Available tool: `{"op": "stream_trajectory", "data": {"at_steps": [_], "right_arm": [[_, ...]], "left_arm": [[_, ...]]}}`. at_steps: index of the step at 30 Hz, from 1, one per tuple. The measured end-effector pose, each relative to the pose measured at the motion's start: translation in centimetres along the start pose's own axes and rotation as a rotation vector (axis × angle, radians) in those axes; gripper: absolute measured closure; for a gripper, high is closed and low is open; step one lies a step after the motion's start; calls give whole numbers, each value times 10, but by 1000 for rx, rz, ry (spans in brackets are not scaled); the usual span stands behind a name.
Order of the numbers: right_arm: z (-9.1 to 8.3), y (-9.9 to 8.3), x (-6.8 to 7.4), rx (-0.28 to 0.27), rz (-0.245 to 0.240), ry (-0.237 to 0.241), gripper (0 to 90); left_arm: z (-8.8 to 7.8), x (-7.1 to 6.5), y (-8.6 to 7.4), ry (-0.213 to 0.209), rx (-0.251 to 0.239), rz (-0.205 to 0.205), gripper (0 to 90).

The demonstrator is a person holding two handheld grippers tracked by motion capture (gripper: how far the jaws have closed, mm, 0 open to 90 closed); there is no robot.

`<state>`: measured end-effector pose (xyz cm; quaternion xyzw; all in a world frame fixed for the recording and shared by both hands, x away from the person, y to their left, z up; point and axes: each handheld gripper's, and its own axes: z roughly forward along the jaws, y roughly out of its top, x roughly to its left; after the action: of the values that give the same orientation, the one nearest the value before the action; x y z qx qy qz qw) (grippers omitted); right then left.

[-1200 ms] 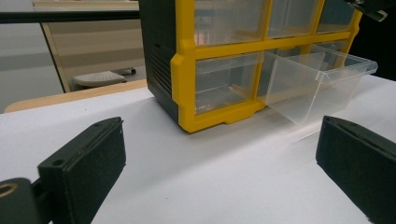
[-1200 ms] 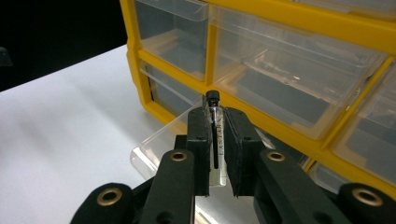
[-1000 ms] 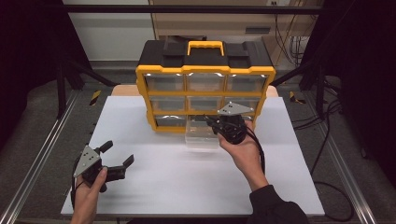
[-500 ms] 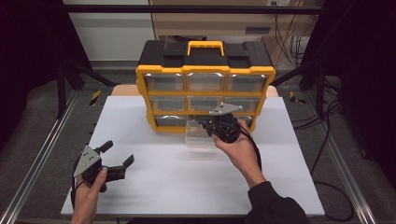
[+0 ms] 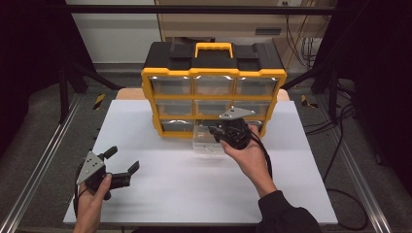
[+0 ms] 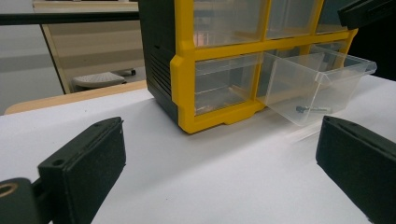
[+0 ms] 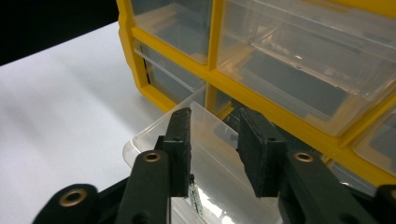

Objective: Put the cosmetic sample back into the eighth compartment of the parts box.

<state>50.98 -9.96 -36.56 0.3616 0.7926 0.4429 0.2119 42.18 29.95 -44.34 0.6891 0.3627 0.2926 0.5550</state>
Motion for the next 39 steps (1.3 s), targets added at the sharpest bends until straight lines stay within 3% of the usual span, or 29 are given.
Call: {"op": "stream_trajectory", "data": {"at_steps": [9,23,29,39], "right_arm": [[-2,1,1,-18,53,2,476],[-5,2,2,-72,78,-61,175],[-8,2,2,-105,77,-87,122],[-10,1,3,-152,86,-112,109]], "left_arm": [[0,0,0,0,1,-1,15],[0,0,0,2,0,0,15],[0,0,0,0,0,-1,15],[0,0,0,-1,-1,0,15]]}}
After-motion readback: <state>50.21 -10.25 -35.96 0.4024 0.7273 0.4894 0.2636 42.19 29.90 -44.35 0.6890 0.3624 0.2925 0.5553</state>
